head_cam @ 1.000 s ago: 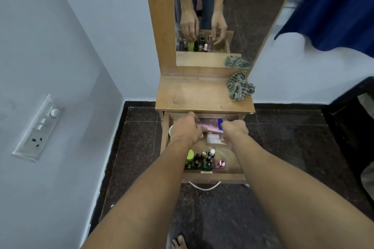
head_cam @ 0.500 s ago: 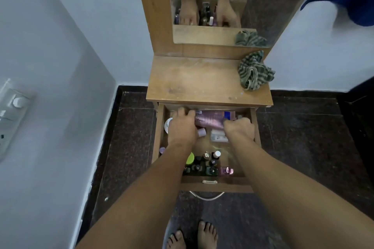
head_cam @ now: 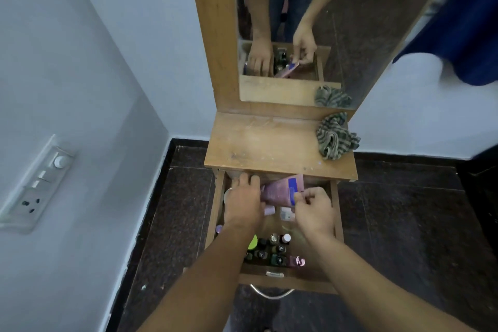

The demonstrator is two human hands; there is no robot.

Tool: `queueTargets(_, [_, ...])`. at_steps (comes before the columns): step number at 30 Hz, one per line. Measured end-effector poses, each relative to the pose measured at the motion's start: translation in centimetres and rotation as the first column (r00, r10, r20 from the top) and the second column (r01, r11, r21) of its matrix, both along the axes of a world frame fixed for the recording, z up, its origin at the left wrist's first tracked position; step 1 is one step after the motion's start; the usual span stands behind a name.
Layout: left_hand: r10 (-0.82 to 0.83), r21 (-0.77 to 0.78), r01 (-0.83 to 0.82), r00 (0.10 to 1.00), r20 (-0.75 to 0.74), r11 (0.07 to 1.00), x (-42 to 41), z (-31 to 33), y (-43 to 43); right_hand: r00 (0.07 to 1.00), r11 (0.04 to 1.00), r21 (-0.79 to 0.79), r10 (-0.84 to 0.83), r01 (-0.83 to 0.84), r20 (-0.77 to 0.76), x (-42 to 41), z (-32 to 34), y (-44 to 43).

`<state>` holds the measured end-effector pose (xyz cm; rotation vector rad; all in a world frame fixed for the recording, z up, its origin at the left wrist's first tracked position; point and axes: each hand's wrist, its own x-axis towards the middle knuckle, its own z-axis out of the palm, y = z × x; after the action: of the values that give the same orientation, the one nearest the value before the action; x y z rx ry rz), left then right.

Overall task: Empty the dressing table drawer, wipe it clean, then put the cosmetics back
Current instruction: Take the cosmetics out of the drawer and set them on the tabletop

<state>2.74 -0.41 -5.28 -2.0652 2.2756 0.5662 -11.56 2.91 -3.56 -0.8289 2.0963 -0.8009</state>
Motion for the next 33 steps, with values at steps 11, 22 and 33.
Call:
queueTargets(11, [0.171, -0.294, -0.292, 0.911, -0.374, 0.91, 2.9, 4.4, -1.1, 0.81, 0.769, -0.34, 0.37, -0.542, -0.454, 4.1, 12.6, -5.4])
queueTargets(22, [0.336, -0.252, -0.605, 0.688, -0.644, 0.756, 4.8, 7.4, -9.9, 0.785, 0.611, -0.495, 0.442, -0.618, -0.434, 8.1, 16.3, -16.1])
queueTargets(33, [0.392, -0.214, -0.632, 0.673, -0.627, 0.745, 4.8, 3.3, -13.5, 0.672, 0.589, -0.394, 0.379, -0.705, -0.637, 9.5, 12.4, -20.3])
